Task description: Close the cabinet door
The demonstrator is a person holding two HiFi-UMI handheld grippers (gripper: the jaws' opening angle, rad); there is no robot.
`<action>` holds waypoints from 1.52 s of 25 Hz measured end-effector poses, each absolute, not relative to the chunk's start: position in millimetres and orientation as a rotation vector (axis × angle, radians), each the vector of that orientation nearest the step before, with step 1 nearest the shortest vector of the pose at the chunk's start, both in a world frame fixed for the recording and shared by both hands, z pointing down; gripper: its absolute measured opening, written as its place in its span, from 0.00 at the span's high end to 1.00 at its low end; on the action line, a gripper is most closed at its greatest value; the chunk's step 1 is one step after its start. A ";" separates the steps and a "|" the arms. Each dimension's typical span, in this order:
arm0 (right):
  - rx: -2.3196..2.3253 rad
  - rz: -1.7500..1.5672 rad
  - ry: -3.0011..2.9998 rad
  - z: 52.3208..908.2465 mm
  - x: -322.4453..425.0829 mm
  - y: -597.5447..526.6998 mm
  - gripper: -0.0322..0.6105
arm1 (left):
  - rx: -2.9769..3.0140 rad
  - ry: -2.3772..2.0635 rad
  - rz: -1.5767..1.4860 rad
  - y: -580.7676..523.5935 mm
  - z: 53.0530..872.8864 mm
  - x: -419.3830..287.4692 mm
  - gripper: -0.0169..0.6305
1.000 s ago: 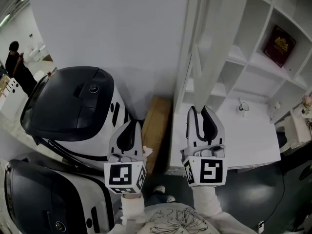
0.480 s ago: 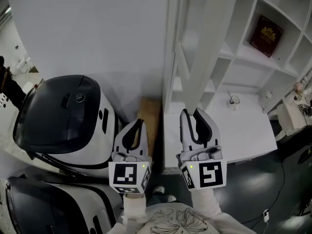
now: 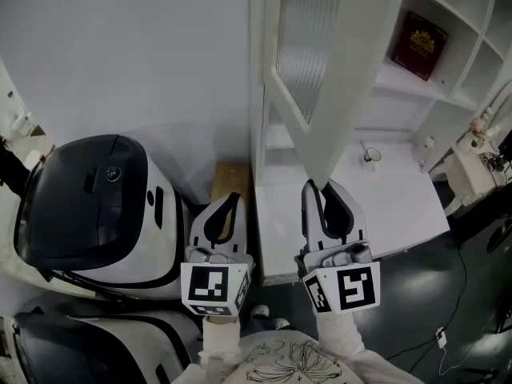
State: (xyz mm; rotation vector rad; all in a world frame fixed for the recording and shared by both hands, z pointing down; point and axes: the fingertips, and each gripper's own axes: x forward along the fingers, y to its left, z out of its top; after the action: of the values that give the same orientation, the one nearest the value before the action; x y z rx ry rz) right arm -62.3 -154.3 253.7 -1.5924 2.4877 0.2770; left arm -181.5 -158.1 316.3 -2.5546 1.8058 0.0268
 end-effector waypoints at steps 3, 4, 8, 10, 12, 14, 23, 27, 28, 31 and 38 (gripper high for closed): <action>-1.603 0.271 2.472 254.9 -55.3 -156.4 0.85 | -2.578 1.769 0.028 -164.5 317.8 -174.9 0.97; -1.604 0.268 2.467 255.5 -53.0 -156.8 0.85 | -2.586 1.757 0.030 -166.2 318.3 -172.9 0.97; -1.599 0.268 2.451 255.4 -42.2 -160.5 0.85 | -2.617 1.708 0.025 -173.8 319.4 -162.5 0.97; -1.589 0.267 2.448 255.0 -38.4 -162.4 0.85 | -2.633 1.684 0.019 -177.8 320.5 -157.6 0.97; -1.579 0.264 2.450 255.3 -36.7 -163.5 0.85 | -2.648 1.667 0.014 -181.1 322.9 -154.8 0.97; -1.571 0.262 2.452 255.7 -35.4 -164.4 0.85 | -2.659 1.656 0.013 -184.1 325.1 -152.7 0.97; -1.540 0.262 2.452 257.2 -23.4 -170.5 0.85 | -2.704 1.607 0.010 -193.6 329.3 -137.4 0.97; -1.524 0.253 2.449 256.4 -11.2 -174.6 0.85 | -2.711 1.599 0.003 -200.9 329.8 -125.6 0.97; -1.515 0.252 2.452 256.4 -8.9 -175.6 0.85 | -2.711 1.599 0.004 -203.1 329.6 -123.0 0.97; -1.477 0.259 2.477 256.8 -3.0 -178.7 0.85 | -2.708 1.601 0.004 -209.8 328.9 -113.6 0.97; -1.402 0.251 2.514 256.8 19.1 -191.3 0.85 | -2.700 1.611 -0.004 -223.0 328.0 -86.9 0.97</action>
State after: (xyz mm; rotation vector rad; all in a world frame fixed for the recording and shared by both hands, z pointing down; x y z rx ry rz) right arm 19.1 -191.3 256.8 -1.4023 2.5135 0.2506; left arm -86.9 -223.0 328.0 -2.7004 1.6111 -0.0042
